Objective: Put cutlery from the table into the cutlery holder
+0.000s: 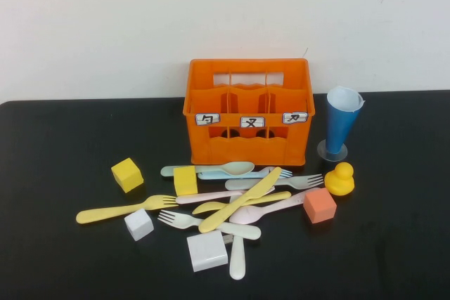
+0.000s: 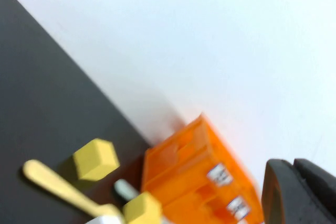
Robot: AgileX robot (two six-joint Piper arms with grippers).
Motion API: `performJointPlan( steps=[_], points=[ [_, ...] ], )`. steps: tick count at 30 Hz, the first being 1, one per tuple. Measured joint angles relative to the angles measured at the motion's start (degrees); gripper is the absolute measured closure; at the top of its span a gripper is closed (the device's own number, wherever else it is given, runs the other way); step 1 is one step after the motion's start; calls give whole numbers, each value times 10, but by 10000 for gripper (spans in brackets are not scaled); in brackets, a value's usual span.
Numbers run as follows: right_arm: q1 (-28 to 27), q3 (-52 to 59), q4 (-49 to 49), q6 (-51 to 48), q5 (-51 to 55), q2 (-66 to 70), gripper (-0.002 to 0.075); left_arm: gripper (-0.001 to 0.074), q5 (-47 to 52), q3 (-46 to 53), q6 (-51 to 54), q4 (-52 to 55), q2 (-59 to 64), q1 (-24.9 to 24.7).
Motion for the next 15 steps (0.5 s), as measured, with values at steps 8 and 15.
performJointPlan(
  steps=[8,15],
  points=[
    [0,0,3,0,0,0,729,736,46,-35,91,-6,0,0],
    [0,0,3,0,0,0,729,736,173,-196,197,112,116,0]
  ],
)
